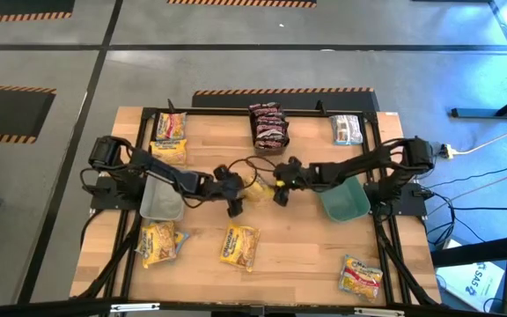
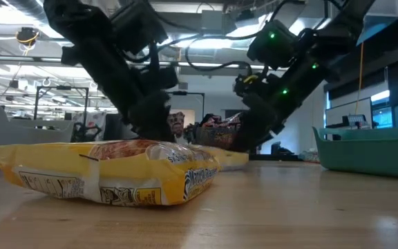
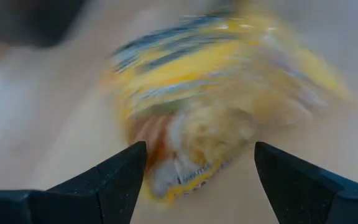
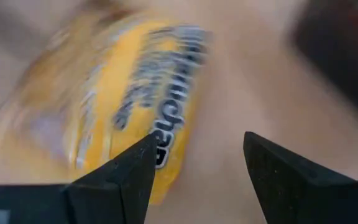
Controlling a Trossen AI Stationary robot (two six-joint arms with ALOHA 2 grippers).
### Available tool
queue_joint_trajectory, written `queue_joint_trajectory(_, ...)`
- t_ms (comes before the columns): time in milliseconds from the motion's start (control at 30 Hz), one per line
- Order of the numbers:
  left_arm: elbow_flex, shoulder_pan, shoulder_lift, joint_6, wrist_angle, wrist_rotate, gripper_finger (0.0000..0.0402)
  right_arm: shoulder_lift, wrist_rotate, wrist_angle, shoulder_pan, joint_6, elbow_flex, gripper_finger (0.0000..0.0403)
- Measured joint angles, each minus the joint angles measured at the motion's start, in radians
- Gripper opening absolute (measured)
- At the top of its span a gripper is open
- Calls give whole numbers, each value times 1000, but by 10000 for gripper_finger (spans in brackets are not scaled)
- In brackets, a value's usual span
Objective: Sort Maruchan noodles
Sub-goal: Put the yellow noodle pack into the blue bin
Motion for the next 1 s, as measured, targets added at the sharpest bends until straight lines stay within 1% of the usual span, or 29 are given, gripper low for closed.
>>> queue_joint_trajectory(67,0,8,0,-11,-32,-38,294,0,-40,2,36,14,0,225)
queue_joint_trajectory(167,0,9,-9,-15,-39,-37,294,-6,-96,11,86,20,2,225)
queue_joint_trajectory(233,4,2,-32,-15,-53,-25,294,-31,-108,-3,113,27,12,225)
queue_joint_trajectory(300,15,-9,-61,-27,-106,-19,294,-78,-105,-14,123,45,18,225)
queue_joint_trajectory(400,26,-37,-107,-40,-131,-10,294,-143,-109,-37,94,85,18,225)
queue_joint_trajectory(433,27,-48,-118,-44,-120,3,294,-152,-130,-35,76,102,19,225)
queue_joint_trajectory(567,27,-80,-130,-18,-42,30,294,-151,-322,-44,-15,145,18,225)
queue_joint_trajectory(633,23,-79,-110,22,18,24,294,-138,-372,-44,-48,151,18,225)
queue_joint_trajectory(767,7,-56,-69,63,75,20,294,-109,-399,-38,-82,157,18,232)
queue_joint_trajectory(1000,-30,-15,17,49,68,32,294,-31,-414,2,-87,204,18,296)
